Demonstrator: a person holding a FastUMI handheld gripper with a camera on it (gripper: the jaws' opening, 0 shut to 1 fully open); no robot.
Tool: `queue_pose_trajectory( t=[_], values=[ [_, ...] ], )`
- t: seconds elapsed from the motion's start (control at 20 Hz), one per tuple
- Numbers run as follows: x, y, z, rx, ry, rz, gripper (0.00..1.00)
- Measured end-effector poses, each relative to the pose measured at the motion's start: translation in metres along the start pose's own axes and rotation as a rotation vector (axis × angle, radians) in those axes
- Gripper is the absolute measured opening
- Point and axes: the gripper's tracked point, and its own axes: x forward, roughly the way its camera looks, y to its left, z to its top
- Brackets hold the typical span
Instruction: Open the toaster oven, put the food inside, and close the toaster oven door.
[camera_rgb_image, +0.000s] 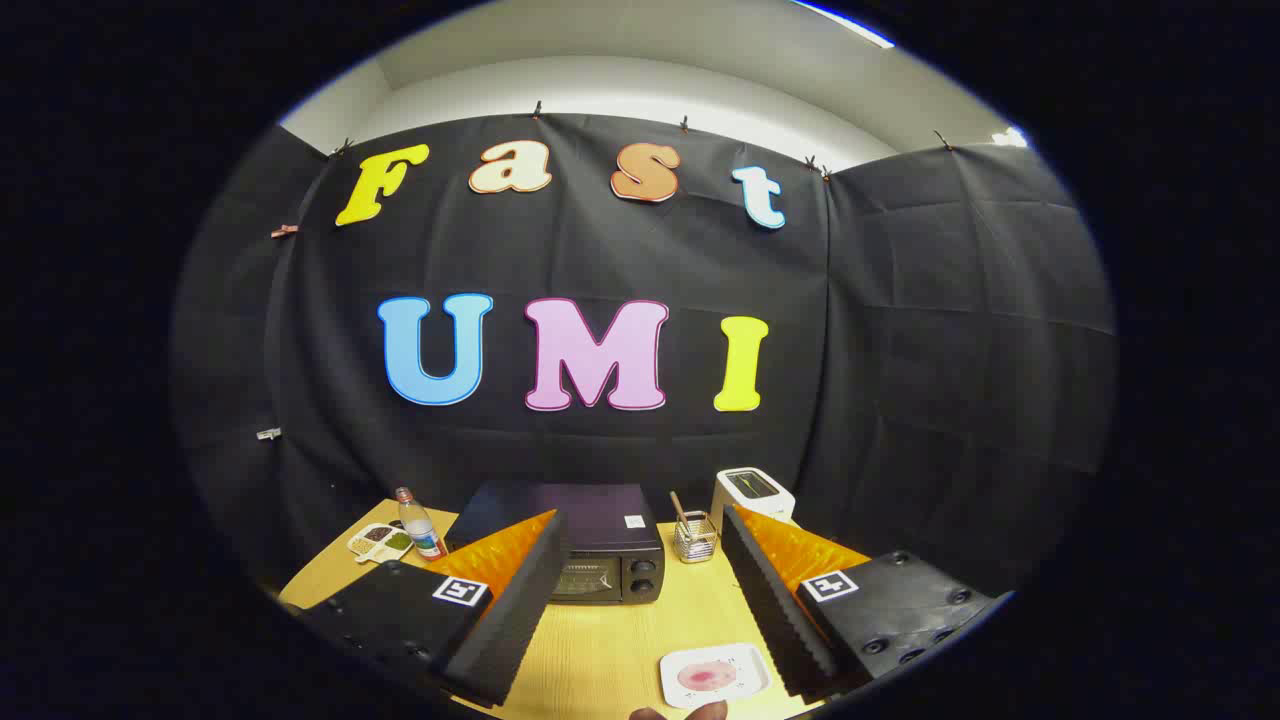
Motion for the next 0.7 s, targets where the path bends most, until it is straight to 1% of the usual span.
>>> queue_pose_trajectory(
  t=[0.15, 0.4, 0.7],
  values=[
    [0.0, 0.002, -0.002, 0.002, 0.002, -0.004, 0.98],
    [0.0, 0.017, 0.005, 0.021, -0.019, 0.034, 0.98],
    [-0.003, 0.019, 0.015, 0.017, -0.055, 0.04, 0.97]
  ],
)
